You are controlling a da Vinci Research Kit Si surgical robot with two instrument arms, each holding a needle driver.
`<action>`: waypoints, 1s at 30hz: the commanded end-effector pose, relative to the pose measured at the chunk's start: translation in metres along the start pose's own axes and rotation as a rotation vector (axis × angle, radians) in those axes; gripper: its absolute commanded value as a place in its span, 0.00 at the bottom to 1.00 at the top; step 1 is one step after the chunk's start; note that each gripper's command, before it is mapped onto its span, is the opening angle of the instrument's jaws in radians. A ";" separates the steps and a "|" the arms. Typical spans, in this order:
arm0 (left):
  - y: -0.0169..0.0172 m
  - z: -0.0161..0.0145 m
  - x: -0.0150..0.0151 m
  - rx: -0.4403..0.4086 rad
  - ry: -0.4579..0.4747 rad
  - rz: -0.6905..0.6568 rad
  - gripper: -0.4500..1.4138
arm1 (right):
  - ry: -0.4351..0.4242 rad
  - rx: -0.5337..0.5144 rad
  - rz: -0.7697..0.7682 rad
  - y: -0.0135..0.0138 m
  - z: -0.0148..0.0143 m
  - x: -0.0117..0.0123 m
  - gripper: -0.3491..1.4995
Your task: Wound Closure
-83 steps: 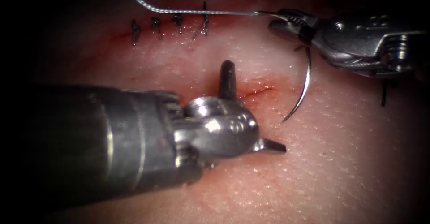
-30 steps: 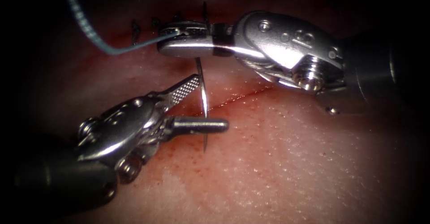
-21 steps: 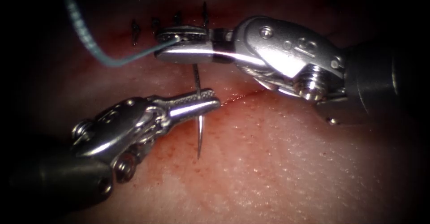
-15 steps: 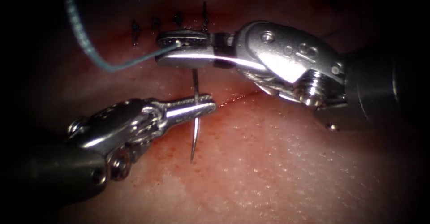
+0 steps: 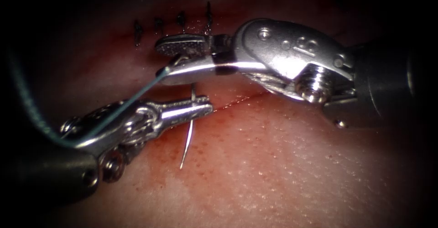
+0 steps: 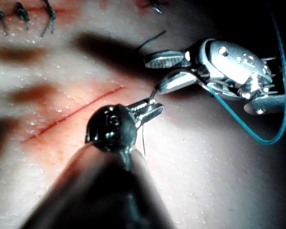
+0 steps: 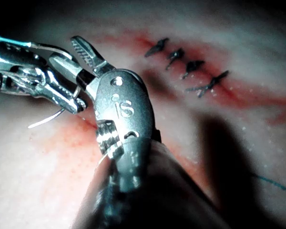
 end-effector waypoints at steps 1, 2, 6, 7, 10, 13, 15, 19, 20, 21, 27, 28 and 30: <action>-0.0003 0.0005 -0.0006 0.003 0.003 -0.002 0.00 | -0.017 -0.012 -0.016 0.0001 0.0007 -0.0002 0.63; -0.0003 0.0004 -0.0005 0.009 0.009 -0.002 0.00 | -0.029 -0.022 -0.015 0.0001 0.0007 -0.0001 0.65; -0.0004 0.0001 -0.0003 0.032 0.024 -0.003 0.00 | -0.068 -0.071 -0.063 0.0001 0.0006 0.0004 0.74; -0.0004 0.0000 -0.0003 0.038 0.026 -0.003 0.00 | -0.080 -0.091 -0.085 0.0000 0.0005 0.0006 0.75; -0.0005 -0.0002 -0.0002 0.049 0.038 -0.003 0.00 | -0.105 -0.131 -0.122 -0.0001 0.0004 0.0010 0.75; -0.0006 -0.0003 0.0000 0.059 0.048 -0.003 0.00 | -0.112 -0.174 -0.145 -0.0005 0.0002 0.0013 0.74; -0.0007 -0.0004 0.0000 0.062 0.051 -0.004 0.00 | -0.118 -0.203 -0.167 -0.0009 0.0001 0.0013 0.71; -0.0007 -0.0006 0.0002 0.070 0.059 -0.005 0.00 | -0.098 -0.239 -0.186 -0.0018 0.0001 0.0013 0.67; -0.0007 -0.0006 0.0002 0.073 0.058 -0.011 0.00 | -0.091 -0.250 -0.191 -0.0020 0.0002 0.0013 0.68; -0.0006 -0.0006 0.0002 0.070 0.064 -0.017 0.00 | -0.092 -0.258 -0.195 -0.0021 0.0003 0.0013 0.68; -0.0006 -0.0005 0.0002 0.067 0.074 -0.017 0.00 | -0.076 -0.298 -0.212 -0.0026 0.0010 0.0012 0.74; -0.0006 -0.0005 0.0002 0.068 0.075 -0.023 0.00 | -0.076 -0.298 -0.212 -0.0027 0.0010 0.0012 0.73; -0.0006 -0.0005 0.0002 0.068 0.081 -0.029 0.00 | -0.075 -0.298 -0.229 -0.0028 0.0010 0.0012 0.71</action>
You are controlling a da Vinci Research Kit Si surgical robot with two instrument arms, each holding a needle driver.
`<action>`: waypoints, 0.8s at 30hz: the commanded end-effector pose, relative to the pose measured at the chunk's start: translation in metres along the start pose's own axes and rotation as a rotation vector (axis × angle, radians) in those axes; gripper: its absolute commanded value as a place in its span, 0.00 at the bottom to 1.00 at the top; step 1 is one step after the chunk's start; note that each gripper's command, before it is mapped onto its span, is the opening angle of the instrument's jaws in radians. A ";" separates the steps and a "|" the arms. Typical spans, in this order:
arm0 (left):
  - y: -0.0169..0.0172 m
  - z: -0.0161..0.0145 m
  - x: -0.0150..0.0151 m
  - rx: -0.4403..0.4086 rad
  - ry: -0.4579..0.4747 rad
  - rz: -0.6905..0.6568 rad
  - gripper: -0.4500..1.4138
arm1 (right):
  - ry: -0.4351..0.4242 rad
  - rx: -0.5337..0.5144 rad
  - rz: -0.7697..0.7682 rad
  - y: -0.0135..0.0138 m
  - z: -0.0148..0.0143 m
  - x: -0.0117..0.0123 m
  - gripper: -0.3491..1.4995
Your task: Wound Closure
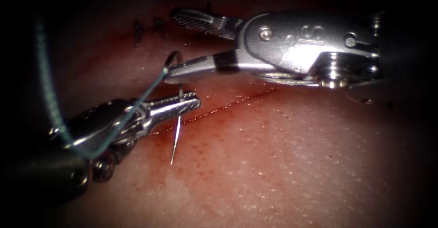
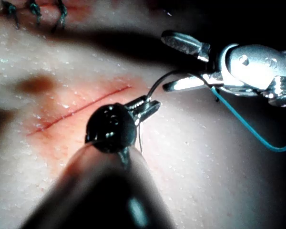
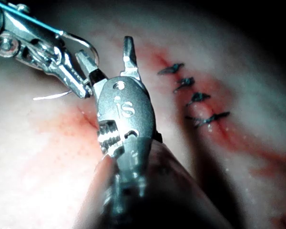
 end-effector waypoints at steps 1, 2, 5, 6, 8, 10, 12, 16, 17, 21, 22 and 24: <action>-0.0002 0.0006 -0.0007 -0.008 -0.003 -0.008 0.00 | 0.008 0.000 -0.015 -0.0004 0.0007 -0.0004 0.70; -0.0002 0.0006 -0.0007 -0.014 -0.001 -0.015 0.00 | 0.017 -0.003 -0.020 -0.0003 0.0007 -0.0005 0.68; 0.0001 0.0006 -0.0006 -0.036 0.005 -0.025 0.00 | 0.049 -0.010 -0.024 -0.0003 0.0008 -0.0007 0.68; 0.0001 0.0006 -0.0006 -0.045 0.008 -0.026 0.00 | 0.055 -0.011 -0.025 -0.0004 0.0009 -0.0008 0.68; 0.0003 0.0006 -0.0005 -0.053 0.011 -0.028 0.00 | 0.058 -0.013 -0.026 -0.0005 0.0009 -0.0010 0.67; 0.0003 0.0006 -0.0005 -0.055 0.013 -0.029 0.00 | 0.070 -0.017 -0.027 -0.0007 0.0010 -0.0012 0.64; 0.0003 0.0006 -0.0005 -0.057 0.011 -0.029 0.00 | 0.069 -0.019 -0.028 -0.0007 0.0012 -0.0013 0.64; 0.0004 0.0006 -0.0005 -0.065 0.006 -0.030 0.00 | 0.070 -0.024 -0.033 -0.0010 0.0016 -0.0016 0.64; 0.0005 0.0006 -0.0005 -0.067 0.004 -0.030 0.00 | 0.070 -0.024 -0.034 -0.0010 0.0017 -0.0017 0.63; 0.0005 0.0007 -0.0005 -0.068 0.003 -0.030 0.00 | 0.072 -0.026 -0.032 -0.0010 0.0017 -0.0015 0.60; 0.0005 0.0007 -0.0005 -0.068 0.003 -0.030 0.00 | 0.071 -0.027 -0.030 -0.0010 0.0017 -0.0014 0.58; 0.0005 0.0008 -0.0005 -0.068 0.003 -0.030 0.00 | 0.074 -0.028 -0.029 -0.0009 0.0017 -0.0013 0.57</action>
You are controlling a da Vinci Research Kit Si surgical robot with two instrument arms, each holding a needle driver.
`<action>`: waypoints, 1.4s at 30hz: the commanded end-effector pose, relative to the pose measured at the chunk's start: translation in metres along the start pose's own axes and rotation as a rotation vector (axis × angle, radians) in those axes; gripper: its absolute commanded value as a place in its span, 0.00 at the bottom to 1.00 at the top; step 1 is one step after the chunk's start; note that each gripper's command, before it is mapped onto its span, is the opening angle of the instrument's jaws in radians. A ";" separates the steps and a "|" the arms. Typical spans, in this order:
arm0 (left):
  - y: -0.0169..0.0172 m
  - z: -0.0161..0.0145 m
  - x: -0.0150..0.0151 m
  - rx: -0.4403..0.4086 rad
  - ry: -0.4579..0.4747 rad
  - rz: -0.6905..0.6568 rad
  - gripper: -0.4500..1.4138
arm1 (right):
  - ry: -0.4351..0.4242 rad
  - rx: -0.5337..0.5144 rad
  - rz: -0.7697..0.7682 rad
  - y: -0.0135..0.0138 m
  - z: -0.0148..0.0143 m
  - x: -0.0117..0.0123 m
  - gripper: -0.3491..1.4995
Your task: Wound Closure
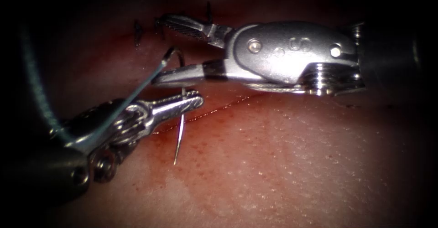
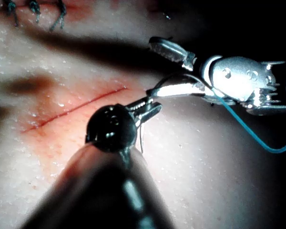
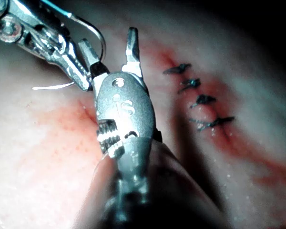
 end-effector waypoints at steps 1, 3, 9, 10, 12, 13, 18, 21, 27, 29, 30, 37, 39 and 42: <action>-0.0004 0.0006 -0.0007 -0.001 -0.001 -0.001 0.00 | 0.003 0.000 0.002 -0.0004 0.0007 -0.0003 0.55; -0.0004 0.0006 -0.0007 -0.001 -0.001 -0.001 0.00 | 0.003 0.000 0.002 -0.0004 0.0007 -0.0003 0.53; -0.0004 0.0006 -0.0008 -0.002 -0.003 0.000 0.00 | 0.015 -0.003 0.003 -0.0005 0.0006 -0.0003 0.00; -0.0004 0.0006 -0.0008 -0.002 -0.003 0.000 0.00 | 0.017 -0.005 0.004 -0.0005 0.0005 -0.0002 0.00; -0.0004 0.0006 -0.0008 -0.002 -0.003 0.000 0.00 | 0.017 -0.006 0.005 -0.0005 0.0005 -0.0001 0.00; -0.0003 0.0006 -0.0008 -0.004 -0.005 0.000 0.00 | 0.020 -0.007 0.000 -0.0005 0.0005 -0.0001 0.00; -0.0002 0.0007 -0.0008 -0.017 -0.020 -0.032 0.00 | 0.003 -0.004 -0.017 -0.0004 0.0006 -0.0004 0.00; -0.0002 0.0009 -0.0005 -0.017 -0.020 -0.087 0.48 | -0.012 0.007 -0.023 -0.0001 0.0006 -0.0008 0.00; -0.0003 0.0010 0.0002 -0.001 -0.003 -0.043 0.95 | -0.026 0.086 0.046 0.0006 0.0010 -0.0027 0.00; 0.0000 0.0008 0.0003 -0.001 -0.005 -0.023 0.99 | -0.021 0.119 0.065 0.0010 0.0012 -0.0033 0.00; 0.0001 0.0006 0.0003 -0.001 -0.007 -0.006 0.99 | -0.021 0.142 0.073 0.0012 0.0014 -0.0037 0.00; 0.0000 -0.0015 0.0006 0.058 -0.099 0.180 0.86 | -0.005 0.263 0.118 0.0025 0.0028 -0.0066 0.00; -0.0003 -0.0024 0.0005 0.074 -0.136 0.208 0.91 | 0.002 0.295 0.136 0.0027 0.0033 -0.0075 0.00; -0.0009 -0.0037 0.0008 0.104 -0.184 0.268 0.94 | 0.008 0.348 0.134 0.0030 0.0039 -0.0084 0.00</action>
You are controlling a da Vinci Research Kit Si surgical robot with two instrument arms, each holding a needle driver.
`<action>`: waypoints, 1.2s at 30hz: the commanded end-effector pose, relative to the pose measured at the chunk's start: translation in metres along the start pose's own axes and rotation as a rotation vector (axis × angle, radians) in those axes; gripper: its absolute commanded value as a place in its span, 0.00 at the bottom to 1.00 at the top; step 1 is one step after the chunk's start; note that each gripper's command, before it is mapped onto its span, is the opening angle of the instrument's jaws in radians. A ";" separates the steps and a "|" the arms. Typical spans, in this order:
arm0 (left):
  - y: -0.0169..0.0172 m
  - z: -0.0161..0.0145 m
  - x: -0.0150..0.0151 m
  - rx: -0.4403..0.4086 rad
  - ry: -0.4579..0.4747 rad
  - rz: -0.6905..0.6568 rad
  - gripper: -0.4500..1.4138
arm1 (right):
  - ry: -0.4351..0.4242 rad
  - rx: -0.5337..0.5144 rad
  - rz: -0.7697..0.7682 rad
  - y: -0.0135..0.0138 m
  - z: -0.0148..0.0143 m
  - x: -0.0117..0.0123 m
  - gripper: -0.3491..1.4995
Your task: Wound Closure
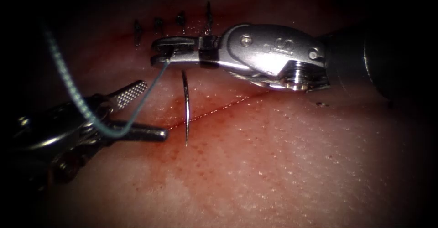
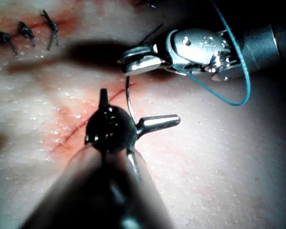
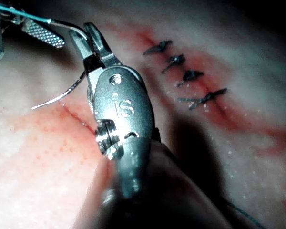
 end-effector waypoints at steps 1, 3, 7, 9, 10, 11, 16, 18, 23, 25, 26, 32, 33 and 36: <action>-0.0003 0.0003 -0.0008 0.030 -0.005 0.023 0.95 | 0.000 0.016 -0.008 0.0004 0.0011 -0.0010 0.00; -0.0009 -0.0004 -0.0011 0.090 -0.017 0.079 0.98 | -0.001 0.029 -0.014 0.0006 0.0015 -0.0014 0.00; -0.0022 -0.0005 -0.0032 0.146 -0.114 0.128 0.99 | -0.006 0.073 -0.054 0.0011 0.0030 -0.0031 0.00; -0.0030 -0.0001 -0.0051 0.126 -0.198 0.138 0.99 | -0.004 0.095 -0.081 0.0014 0.0037 -0.0038 0.00; -0.0033 0.0001 -0.0060 0.111 -0.232 0.142 0.97 | -0.005 0.105 -0.098 0.0016 0.0041 -0.0042 0.00; -0.0036 0.0002 -0.0069 0.104 -0.261 0.148 0.90 | -0.005 0.122 -0.122 0.0018 0.0045 -0.0047 0.00; -0.0053 0.0015 -0.0106 0.082 -0.356 0.180 0.63 | 0.004 0.181 -0.187 0.0028 0.0059 -0.0065 0.00; -0.0056 0.0021 -0.0115 0.065 -0.367 0.183 0.50 | 0.014 0.206 -0.225 0.0031 0.0064 -0.0072 0.00; -0.0060 0.0032 -0.0126 0.037 -0.395 0.195 0.39 | 0.031 0.232 -0.278 0.0034 0.0070 -0.0076 0.00; -0.0063 0.0038 -0.0132 0.032 -0.406 0.207 0.47 | 0.035 0.230 -0.290 0.0035 0.0072 -0.0076 0.00; -0.0064 0.0041 -0.0134 0.035 -0.404 0.213 0.50 | 0.035 0.228 -0.296 0.0035 0.0074 -0.0076 0.00; -0.0078 0.0055 -0.0153 0.064 -0.419 0.230 0.48 | 0.041 0.206 -0.354 0.0035 0.0081 -0.0081 0.00; -0.0080 0.0055 -0.0156 0.068 -0.424 0.227 0.49 | 0.046 0.204 -0.371 0.0035 0.0083 -0.0081 0.00; -0.0083 0.0054 -0.0162 0.086 -0.440 0.224 0.50 | 0.057 0.189 -0.400 0.0035 0.0086 -0.0081 0.00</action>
